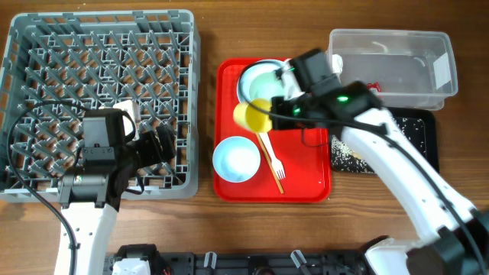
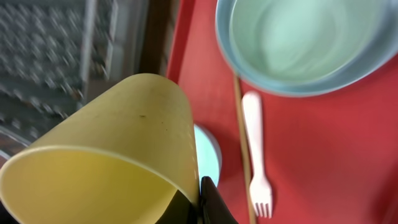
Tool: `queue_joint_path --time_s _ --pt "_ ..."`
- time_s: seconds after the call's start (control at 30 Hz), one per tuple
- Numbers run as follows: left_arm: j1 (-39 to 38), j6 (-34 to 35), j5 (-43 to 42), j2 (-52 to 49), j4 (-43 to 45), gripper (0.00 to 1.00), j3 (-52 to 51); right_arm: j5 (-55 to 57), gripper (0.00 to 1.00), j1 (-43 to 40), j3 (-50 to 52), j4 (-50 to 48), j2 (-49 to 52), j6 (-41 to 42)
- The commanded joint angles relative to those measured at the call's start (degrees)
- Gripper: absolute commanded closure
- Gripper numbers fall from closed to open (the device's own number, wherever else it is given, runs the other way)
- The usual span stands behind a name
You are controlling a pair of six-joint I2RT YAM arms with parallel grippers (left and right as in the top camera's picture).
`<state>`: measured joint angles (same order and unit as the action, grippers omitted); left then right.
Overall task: Sort waste into correct bins and load items into the dishwasher rack
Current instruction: 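Grasp the yellow cup from the blue bowl with the right gripper, then hand the yellow cup from the right gripper to the left gripper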
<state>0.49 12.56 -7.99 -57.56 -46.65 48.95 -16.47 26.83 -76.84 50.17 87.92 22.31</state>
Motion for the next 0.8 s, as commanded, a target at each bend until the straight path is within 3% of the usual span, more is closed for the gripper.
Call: queue_joint_path --time_s 0.0,0.17,0.27,0.5,0.6,0.77 --pt "0.3 0.2 -11.2 -0.6 4.0 0.0 1.0 -2.0 0.96 -3.3 -0.9 0.2 -2.2 0.2" --pt "0.2 4.0 -28.5 -2.9 13.4 0.0 1.0 -14.9 0.96 -7.7 -0.7 -1.9 -1.3 -1.7" --pt "-0.3 4.3 -41.2 -5.4 20.0 0.0 1.0 -29.3 0.96 -8.5 -0.7 -3.9 -0.5 -6.1" --pt "-0.4 4.7 -67.2 -10.5 36.1 0.0 1.0 -43.0 0.96 -8.5 -0.7 -6.1 -0.3 -7.3" --pt "-0.4 4.7 -72.8 -11.5 39.9 0.04 1.0 -48.9 0.96 -8.5 -0.7 -8.4 -0.3 -7.3" --pt "-0.6 4.9 -73.7 -11.6 40.7 0.05 1.0 -56.2 0.96 -8.5 -0.7 -10.3 -0.3 -7.3"
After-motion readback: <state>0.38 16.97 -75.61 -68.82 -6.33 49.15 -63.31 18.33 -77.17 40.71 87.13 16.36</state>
